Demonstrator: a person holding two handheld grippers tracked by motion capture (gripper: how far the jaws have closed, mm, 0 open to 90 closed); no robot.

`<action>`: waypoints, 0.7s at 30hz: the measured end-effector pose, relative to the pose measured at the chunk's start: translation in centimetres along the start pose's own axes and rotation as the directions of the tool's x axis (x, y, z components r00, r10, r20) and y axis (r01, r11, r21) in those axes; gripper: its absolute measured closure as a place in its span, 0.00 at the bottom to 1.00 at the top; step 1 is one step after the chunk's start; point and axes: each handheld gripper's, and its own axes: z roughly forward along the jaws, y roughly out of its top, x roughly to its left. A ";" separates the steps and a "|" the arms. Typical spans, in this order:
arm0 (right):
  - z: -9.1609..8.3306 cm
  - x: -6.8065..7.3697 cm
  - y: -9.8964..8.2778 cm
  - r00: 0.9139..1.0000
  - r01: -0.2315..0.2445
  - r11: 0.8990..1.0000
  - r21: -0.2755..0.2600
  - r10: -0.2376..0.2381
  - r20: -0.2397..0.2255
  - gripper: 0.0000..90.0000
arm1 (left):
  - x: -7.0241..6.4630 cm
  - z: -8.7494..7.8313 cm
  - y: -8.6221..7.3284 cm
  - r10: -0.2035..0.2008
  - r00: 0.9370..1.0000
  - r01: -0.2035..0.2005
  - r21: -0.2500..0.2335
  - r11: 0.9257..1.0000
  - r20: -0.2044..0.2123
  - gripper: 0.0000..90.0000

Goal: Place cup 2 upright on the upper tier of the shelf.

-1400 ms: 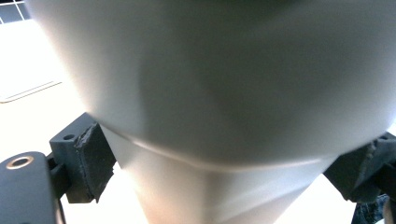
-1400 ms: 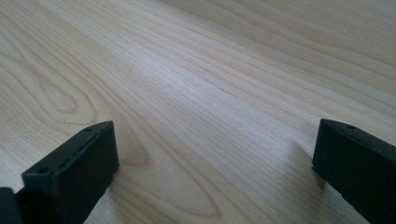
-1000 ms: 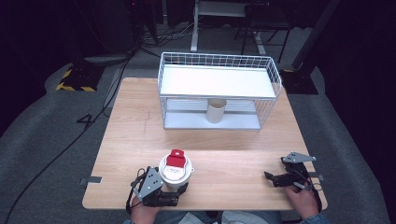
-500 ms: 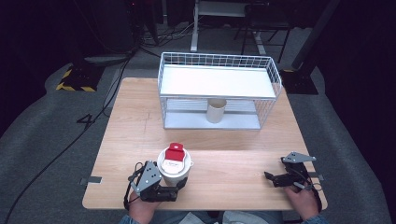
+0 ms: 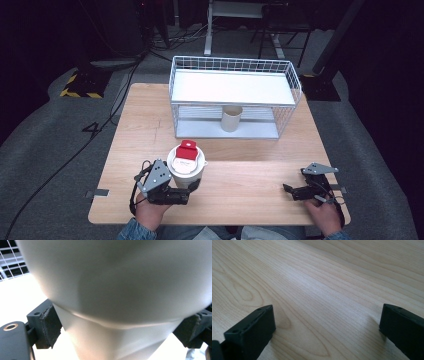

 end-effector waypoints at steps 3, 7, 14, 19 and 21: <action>0.0 0.0 0.0 1.000 0.000 1.000 0.000 0.000 0.000 0.00 | 0.4 0.0 1.2 0.002 1.000 -0.002 -0.002 1.000 0.004 0.12; 0.0 0.0 0.0 1.000 0.003 1.000 0.000 -0.003 -0.003 0.00 | 0.7 0.0 2.2 0.008 1.000 -0.008 -0.003 1.000 0.006 0.12; 0.1 -0.1 0.1 1.000 0.004 1.000 0.000 -0.004 -0.003 0.00 | 1.2 0.4 4.0 0.015 1.000 -0.015 0.009 1.000 0.011 0.12; 0.1 -0.1 0.0 1.000 0.005 1.000 0.000 -0.005 -0.003 0.00 | 1.7 0.7 5.7 0.026 1.000 -0.026 0.002 1.000 0.011 0.12; 0.1 -0.1 0.1 1.000 0.005 1.000 0.000 -0.005 -0.003 0.00 | 1.9 0.8 6.2 0.028 1.000 -0.028 -0.005 1.000 0.006 0.12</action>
